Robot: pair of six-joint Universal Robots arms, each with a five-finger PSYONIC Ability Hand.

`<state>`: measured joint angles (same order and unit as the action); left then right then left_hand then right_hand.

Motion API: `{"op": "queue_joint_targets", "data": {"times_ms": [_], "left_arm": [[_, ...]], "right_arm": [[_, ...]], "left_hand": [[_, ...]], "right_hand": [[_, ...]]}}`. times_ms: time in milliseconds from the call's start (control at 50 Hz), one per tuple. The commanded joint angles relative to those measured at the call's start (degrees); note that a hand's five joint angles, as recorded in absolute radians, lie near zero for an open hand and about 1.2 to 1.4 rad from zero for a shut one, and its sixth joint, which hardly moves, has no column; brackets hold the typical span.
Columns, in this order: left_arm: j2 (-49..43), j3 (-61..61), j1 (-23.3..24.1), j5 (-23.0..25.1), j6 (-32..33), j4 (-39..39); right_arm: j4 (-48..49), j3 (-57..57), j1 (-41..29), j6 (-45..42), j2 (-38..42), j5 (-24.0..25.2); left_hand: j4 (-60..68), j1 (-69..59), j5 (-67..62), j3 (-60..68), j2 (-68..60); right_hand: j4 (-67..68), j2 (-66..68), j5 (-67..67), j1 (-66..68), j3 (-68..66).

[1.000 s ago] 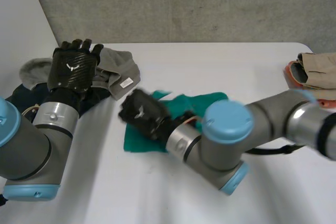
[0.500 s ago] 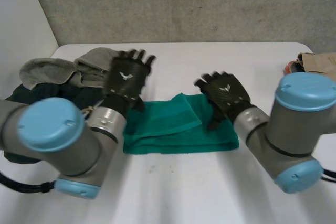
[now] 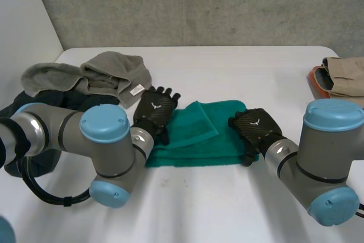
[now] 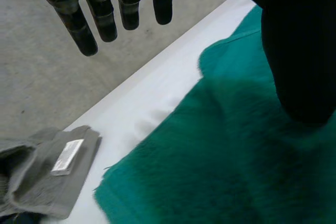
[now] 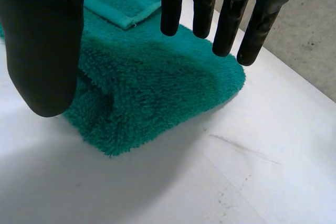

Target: Fold the laundry.

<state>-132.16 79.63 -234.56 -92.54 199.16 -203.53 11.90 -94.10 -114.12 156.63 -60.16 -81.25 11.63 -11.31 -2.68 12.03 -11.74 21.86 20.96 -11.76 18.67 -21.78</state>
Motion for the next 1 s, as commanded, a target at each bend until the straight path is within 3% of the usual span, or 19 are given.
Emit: {"op": "queue_joint_targets", "data": {"times_ms": [20,60,140,320,420,620,800,920,1000], "left_arm": [[-1.71,-5.18,-6.25,-12.47,4.56,-1.25],[-1.35,-5.01,-6.26,-13.81,5.45,-1.78],[0.32,-2.99,-4.86,-11.97,4.93,-2.31],[7.17,4.65,-0.02,0.32,-0.17,-2.22],[7.18,5.36,1.12,2.97,-0.87,-1.61],[3.05,3.08,0.42,2.98,-0.08,-0.55],[-3.71,-6.13,-1.15,1.57,1.4,-0.55],[-6.71,-11.25,-6.34,-10.19,9.84,-1.43],[-5.75,-10.02,-5.65,-11.09,10.55,-1.61]], "right_arm": [[0.31,0.23,-0.49,-0.01,0.48,-0.23],[0.31,0.23,-0.58,-0.01,0.39,-0.23],[0.49,0.06,-0.66,0.08,0.39,-0.23],[0.93,-0.3,-0.58,-0.01,0.48,-0.31],[1.28,-0.38,-0.4,-0.01,0.48,-0.31],[1.28,-0.3,-0.22,-0.54,0.66,-0.4],[1.8,-0.3,-0.14,-2.03,0.75,-0.4],[3.56,-0.47,-0.22,-2.03,0.66,-0.49],[4.27,-0.47,-0.31,-2.12,0.75,-0.4]], "left_hand": [[1.78,-2.11,-0.73,1.38,-1.67],[0.78,-1.1,0.28,0.38,-0.67],[-0.4,0.08,1.46,-0.81,0.51],[0.1,-0.42,0.96,-0.3,0.01],[0.44,-0.76,0.62,0.03,-0.33],[0.94,-1.26,0.11,0.54,-0.83],[4.63,-4.95,-3.57,4.22,-4.52],[4.81,-5.13,-3.76,4.41,-4.7],[1.28,-1.6,-0.23,0.88,-1.17]], "right_hand": [[6.55,7.45,-6.66,9.74,-6.63],[6.89,7.8,-7.0,10.08,-6.97],[7.23,8.13,-7.34,10.42,-7.31],[7.23,8.13,-7.34,10.42,-7.31],[7.23,8.13,-7.34,10.42,-7.31],[7.23,8.13,-7.34,10.42,-7.31],[10.25,11.15,-10.35,13.44,-10.33],[15.46,16.37,-15.57,18.65,-15.54],[19.84,20.74,-19.94,23.03,-19.92]]}}
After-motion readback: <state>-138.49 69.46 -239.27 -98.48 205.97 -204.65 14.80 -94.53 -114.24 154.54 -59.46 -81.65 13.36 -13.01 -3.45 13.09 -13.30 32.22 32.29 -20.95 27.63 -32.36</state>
